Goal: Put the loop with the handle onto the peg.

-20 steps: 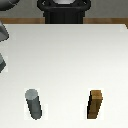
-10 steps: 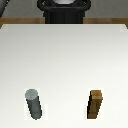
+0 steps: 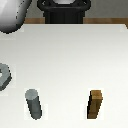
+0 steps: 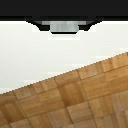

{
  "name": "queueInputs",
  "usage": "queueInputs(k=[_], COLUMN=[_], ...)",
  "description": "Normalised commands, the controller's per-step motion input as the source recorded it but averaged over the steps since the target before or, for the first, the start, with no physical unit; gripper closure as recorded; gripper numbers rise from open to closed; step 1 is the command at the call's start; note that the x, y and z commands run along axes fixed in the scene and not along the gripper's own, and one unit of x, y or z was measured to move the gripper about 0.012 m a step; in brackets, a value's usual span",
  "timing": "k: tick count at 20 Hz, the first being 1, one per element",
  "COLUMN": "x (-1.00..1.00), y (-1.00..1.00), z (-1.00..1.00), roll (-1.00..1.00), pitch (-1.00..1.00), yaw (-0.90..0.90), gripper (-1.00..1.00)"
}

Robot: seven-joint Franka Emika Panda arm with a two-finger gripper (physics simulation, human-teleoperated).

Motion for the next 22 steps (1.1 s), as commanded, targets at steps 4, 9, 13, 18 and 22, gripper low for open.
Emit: queueInputs(k=[4,9,13,18,22], x=[0.25,0.00,0.00,0.00,0.00], y=[0.00,0.80,0.25,0.00,0.75], z=[0.00,0.00,0.00,-0.20,0.00], roll=[0.00,0.00,0.00,0.00,0.00], pitch=[0.00,0.00,0.00,0.00,0.00], yaw=[0.36,0.00,0.00,0.00,0.00], gripper=[1.00,1.00,1.00,1.00,1.00])
